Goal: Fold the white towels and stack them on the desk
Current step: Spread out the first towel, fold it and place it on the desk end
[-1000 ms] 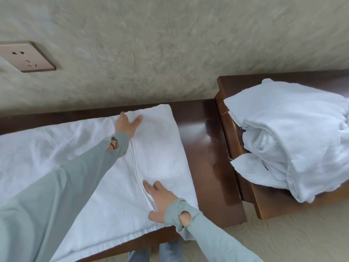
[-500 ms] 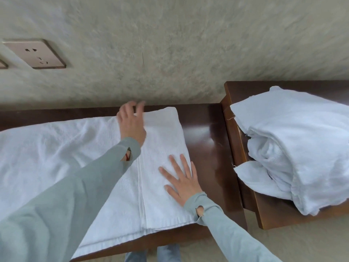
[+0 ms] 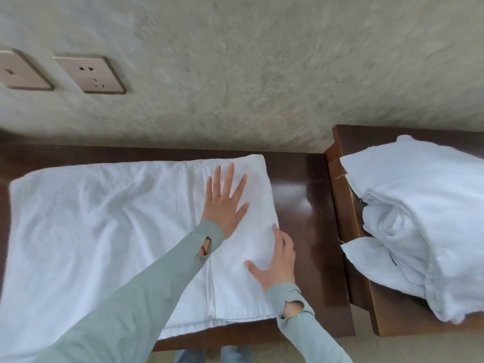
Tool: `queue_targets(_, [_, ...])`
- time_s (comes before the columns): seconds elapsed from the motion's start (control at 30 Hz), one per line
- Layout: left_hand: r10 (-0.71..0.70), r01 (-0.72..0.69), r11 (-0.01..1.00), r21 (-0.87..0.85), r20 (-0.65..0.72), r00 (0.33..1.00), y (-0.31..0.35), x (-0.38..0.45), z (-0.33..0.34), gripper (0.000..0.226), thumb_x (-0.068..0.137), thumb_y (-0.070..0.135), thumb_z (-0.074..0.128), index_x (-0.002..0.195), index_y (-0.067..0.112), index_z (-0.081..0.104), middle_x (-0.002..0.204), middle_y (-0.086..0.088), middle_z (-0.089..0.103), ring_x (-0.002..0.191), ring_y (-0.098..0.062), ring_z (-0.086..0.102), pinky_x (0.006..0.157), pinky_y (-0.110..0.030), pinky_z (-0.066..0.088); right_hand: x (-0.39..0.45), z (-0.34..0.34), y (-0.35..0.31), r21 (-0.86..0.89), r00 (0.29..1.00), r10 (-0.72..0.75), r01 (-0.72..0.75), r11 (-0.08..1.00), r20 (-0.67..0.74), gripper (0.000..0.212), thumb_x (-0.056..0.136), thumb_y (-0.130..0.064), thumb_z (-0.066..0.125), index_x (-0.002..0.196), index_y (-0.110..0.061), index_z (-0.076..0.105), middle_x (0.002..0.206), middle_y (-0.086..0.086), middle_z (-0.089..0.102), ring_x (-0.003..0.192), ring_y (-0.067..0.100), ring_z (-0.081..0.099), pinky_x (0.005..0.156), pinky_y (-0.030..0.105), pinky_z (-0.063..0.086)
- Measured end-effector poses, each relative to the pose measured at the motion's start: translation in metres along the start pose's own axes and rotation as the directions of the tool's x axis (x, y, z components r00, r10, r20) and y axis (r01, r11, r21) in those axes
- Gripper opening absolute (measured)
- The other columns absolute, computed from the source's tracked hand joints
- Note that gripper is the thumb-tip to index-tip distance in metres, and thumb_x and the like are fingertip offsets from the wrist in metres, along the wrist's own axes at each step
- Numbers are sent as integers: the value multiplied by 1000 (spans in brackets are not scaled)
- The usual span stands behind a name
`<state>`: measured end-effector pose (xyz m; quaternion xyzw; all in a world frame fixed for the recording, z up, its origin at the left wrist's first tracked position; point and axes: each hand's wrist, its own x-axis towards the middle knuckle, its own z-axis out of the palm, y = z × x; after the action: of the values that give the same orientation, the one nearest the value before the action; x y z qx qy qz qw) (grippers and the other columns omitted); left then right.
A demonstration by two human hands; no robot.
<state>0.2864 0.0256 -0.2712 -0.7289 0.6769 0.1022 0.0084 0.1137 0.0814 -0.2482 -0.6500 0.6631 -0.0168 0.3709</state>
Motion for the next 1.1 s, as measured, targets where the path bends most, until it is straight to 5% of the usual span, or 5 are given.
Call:
queue_targets(0.3, [-282, 351, 848, -396, 224, 933, -6, -10, -28, 70, 97, 50, 28, 150, 16, -3, 156, -9, -21, 144, -29, -19, 118, -41, -6, -16, -38, -49, 132, 982, 80, -104, 986, 171, 78, 75, -20, 68, 139, -34, 26, 128, -5, 53, 117, 25, 52, 92, 28, 43])
queue_targets(0.47, [-134, 449, -481, -753, 570, 811, -50, -39, -92, 45, 90, 63, 35, 120, 36, 53, 124, -3, 57, 105, -20, 60, 84, -35, 49, -51, -21, -116, 63, 928, -325, 319, 946, 182, 84, 72, -14, 63, 141, -36, 22, 112, -8, 47, 106, 14, 50, 83, 19, 39])
queue_targets(0.7, [-299, 590, -256, -765, 644, 704, -140, -65, -94, 59, 67, 46, 76, 116, 16, 64, 104, -8, 72, 98, -27, 68, 91, -40, 52, -72, 64, -154, 203, 714, -438, 394, 896, 547, 93, 78, -21, 68, 148, -34, 8, 127, 1, 35, 112, 19, 40, 106, 28, 35])
queue_targets(0.9, [-392, 610, -336, -718, 695, 602, -155, -70, -73, 15, 84, 29, 62, 96, 20, 61, 85, -4, 66, 75, -20, 62, 64, -31, 50, -63, 93, -101, -327, 827, -502, 562, 760, 252, 57, 72, -55, 39, 128, -45, 43, 151, 2, 27, 134, 25, 25, 111, 46, 26])
queue_targets(1.1, [-561, 523, -283, -804, 581, 589, -148, -74, -39, 50, 85, 39, 58, 129, 18, 51, 114, -6, 62, 102, -26, 59, 92, -39, 48, -48, 88, -78, -295, 836, -463, 541, 788, 296, 64, 81, -60, 26, 142, -52, 7, 146, -19, -37, 137, 24, -25, 110, 40, -14])
